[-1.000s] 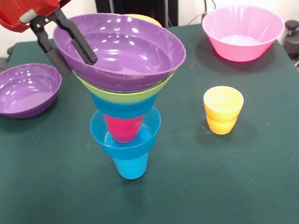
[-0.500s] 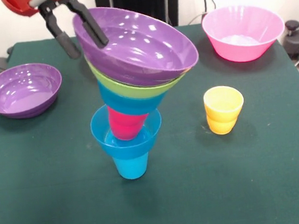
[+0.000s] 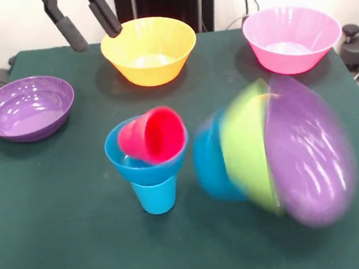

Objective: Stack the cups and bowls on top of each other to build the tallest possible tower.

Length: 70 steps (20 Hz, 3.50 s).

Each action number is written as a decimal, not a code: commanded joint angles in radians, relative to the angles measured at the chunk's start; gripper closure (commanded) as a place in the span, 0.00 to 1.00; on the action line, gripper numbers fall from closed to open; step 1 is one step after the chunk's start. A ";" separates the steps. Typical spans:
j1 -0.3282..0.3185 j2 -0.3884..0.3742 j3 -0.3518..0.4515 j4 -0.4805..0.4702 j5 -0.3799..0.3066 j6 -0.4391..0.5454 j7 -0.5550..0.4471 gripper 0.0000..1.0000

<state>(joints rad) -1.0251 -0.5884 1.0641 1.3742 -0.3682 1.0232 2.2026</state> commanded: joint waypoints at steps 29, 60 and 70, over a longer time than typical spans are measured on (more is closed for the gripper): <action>0.013 0.037 -0.061 0.077 -0.096 -0.034 -0.238 0.00; -0.022 0.033 -0.060 0.226 -0.135 -0.219 -0.172 0.00; 0.161 0.158 -0.453 0.386 -0.526 -1.169 0.071 0.00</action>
<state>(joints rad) -1.0291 -0.5468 0.9513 1.6181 -0.6468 0.3143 2.1817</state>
